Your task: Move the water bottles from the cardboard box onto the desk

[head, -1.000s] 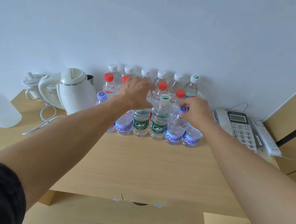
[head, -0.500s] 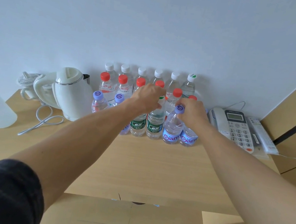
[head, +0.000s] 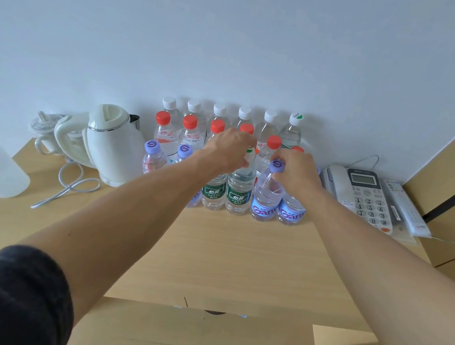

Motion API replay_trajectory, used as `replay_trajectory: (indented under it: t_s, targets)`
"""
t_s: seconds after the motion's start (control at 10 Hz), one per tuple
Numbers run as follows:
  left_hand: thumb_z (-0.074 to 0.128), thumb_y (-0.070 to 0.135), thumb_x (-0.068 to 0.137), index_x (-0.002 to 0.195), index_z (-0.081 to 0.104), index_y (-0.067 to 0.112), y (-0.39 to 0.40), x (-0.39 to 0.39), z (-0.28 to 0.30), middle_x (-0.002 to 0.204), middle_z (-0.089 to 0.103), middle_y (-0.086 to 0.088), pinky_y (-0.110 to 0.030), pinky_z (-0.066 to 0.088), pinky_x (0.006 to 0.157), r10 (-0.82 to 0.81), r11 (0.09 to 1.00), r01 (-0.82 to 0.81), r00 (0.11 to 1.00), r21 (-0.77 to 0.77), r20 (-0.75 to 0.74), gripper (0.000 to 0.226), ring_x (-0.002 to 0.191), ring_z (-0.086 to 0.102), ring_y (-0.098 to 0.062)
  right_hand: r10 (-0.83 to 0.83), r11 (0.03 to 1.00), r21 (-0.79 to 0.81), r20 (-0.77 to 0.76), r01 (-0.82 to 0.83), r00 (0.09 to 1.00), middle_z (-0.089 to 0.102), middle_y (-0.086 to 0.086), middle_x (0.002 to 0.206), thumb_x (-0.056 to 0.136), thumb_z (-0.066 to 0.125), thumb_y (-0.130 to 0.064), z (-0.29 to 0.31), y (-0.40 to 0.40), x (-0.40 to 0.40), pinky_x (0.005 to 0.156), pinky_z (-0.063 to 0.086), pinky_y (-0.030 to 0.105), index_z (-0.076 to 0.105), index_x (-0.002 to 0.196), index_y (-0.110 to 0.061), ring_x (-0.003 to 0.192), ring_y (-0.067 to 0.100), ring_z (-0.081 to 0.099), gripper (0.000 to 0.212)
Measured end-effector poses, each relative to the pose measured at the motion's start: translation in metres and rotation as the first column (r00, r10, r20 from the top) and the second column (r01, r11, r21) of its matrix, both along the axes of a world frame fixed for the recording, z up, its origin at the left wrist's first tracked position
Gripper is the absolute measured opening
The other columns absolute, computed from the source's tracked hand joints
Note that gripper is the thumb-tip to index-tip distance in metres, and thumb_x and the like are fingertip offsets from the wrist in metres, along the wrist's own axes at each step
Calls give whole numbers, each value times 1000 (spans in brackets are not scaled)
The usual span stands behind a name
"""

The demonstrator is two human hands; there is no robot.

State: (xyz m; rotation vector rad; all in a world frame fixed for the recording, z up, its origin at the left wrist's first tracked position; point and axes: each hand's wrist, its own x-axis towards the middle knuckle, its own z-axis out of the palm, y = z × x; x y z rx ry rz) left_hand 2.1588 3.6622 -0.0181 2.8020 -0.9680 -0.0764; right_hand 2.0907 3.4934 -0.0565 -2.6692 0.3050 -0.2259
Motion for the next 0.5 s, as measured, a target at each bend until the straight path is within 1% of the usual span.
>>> replay_trajectory:
  t_s: [0.1,0.2,0.3,0.4,0.5]
  targets:
    - [73,22,91,134,59,18,-1,-1,1,125,65,-11,-43,53,91,10,1000,-10,1000,12,0,46,116,61,-31,4,1000,-4,-3,-4,1000,66,8,99,84,64,-3,1,1,0,70,34,27,72,109,-19,85,22,48,31]
    - [71,19,92,132,59,17,-3,-4,0,121,66,-11,-39,52,87,15,1000,-15,1000,19,7,42,114,61,-32,6,1000,4,-21,-6,1000,62,3,94,83,65,-5,1,1,0,70,35,27,72,110,-19,85,21,49,31]
    - [69,16,91,131,58,17,0,-9,-1,115,68,-13,-36,49,81,18,1000,-18,1000,-8,6,41,109,62,-34,23,1000,-15,-41,-23,999,58,2,91,83,66,-4,3,2,-5,71,37,28,71,110,-16,87,25,53,30]
    - [64,6,86,136,55,18,4,-12,-1,108,68,-11,-35,46,79,3,1000,-3,1000,-11,27,51,107,61,-34,32,999,-5,-64,-32,997,54,2,91,82,69,-4,5,3,-7,74,40,29,68,113,-14,91,27,56,33]
    - [60,3,80,139,52,22,9,-13,10,109,66,-8,-35,42,86,5,999,-1,995,-38,98,62,110,58,-33,7,999,-42,-80,-11,997,61,6,97,83,69,-8,12,5,-11,82,49,35,67,117,-14,99,32,60,34]
